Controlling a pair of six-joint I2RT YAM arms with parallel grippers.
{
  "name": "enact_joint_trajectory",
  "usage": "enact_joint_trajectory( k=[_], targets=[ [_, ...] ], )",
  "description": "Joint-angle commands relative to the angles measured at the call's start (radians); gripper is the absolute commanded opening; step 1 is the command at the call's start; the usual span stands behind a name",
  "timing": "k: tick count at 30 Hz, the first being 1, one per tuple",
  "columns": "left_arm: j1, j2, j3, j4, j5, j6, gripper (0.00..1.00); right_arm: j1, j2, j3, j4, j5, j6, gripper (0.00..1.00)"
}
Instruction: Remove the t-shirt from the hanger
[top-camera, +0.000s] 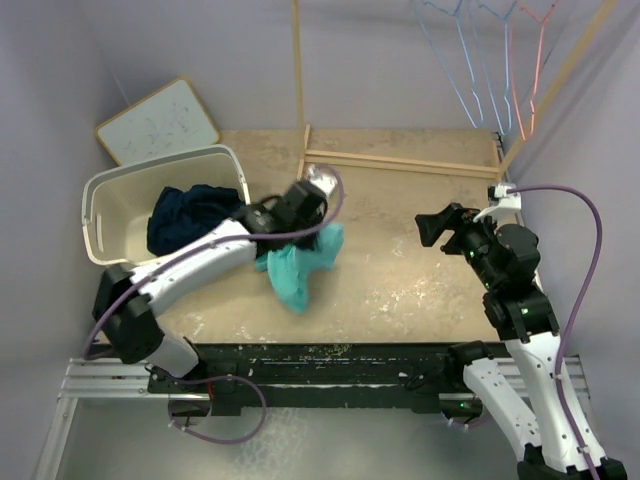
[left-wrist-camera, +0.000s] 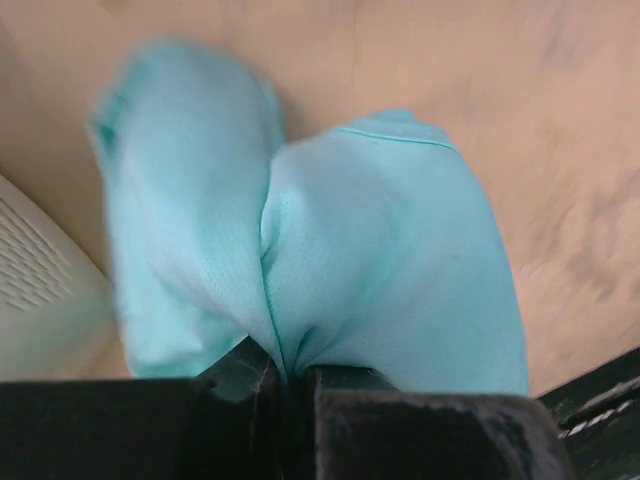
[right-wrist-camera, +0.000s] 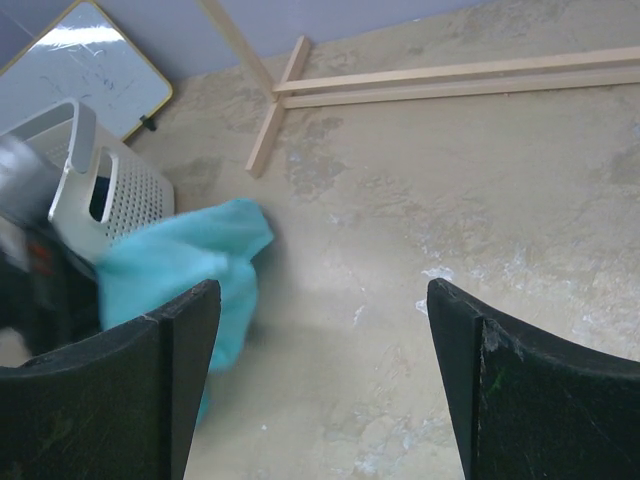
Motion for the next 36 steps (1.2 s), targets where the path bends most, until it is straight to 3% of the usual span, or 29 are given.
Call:
enact_joint_trajectory(
  k=[1, 7, 11, 17, 23, 27, 31, 33, 36],
  targets=[
    [0.185, -0.155, 0.306, 0.034, -0.002, 0.146, 0.00, -0.002, -0.004, -0.004, 0.047, -0.006, 0.018, 0.85],
    [0.468, -0.151, 0.571, -0.072, -0.039, 0.210, 0.00, -0.002, -0.015, -0.019, 0.047, -0.006, 0.023, 0.85],
    [0.566, -0.204, 0.611, -0.091, -0.183, 0.188, 0.00, -0.002, -0.007, -0.027, 0.062, -0.017, 0.027, 0.85],
    [0.618, -0.277, 0.561, -0.095, -0.223, 0.174, 0.00, -0.002, 0.023, -0.030, 0.080, -0.035, 0.026, 0.84],
    [0.648, -0.298, 0.307, -0.053, -0.261, 0.117, 0.00, -0.002, 0.031, -0.045, 0.117, -0.057, 0.040, 0.84],
    [0.701, -0.247, 0.124, -0.002, -0.187, 0.040, 0.00, -0.002, 0.033, -0.049, 0.114, -0.065, 0.042, 0.84],
    [0.790, -0.172, 0.014, 0.006, 0.042, -0.072, 0.01, -0.002, 0.019, -0.045, 0.098, -0.059, 0.042, 0.84],
    [0.816, -0.142, -0.063, 0.047, 0.172, -0.125, 0.08, -0.002, 0.012, -0.049, 0.095, -0.052, 0.043, 0.84],
    [0.837, -0.058, -0.157, 0.095, 0.366, -0.182, 0.09, -0.002, 0.007, -0.057, 0.098, -0.048, 0.049, 0.84]
  ],
)
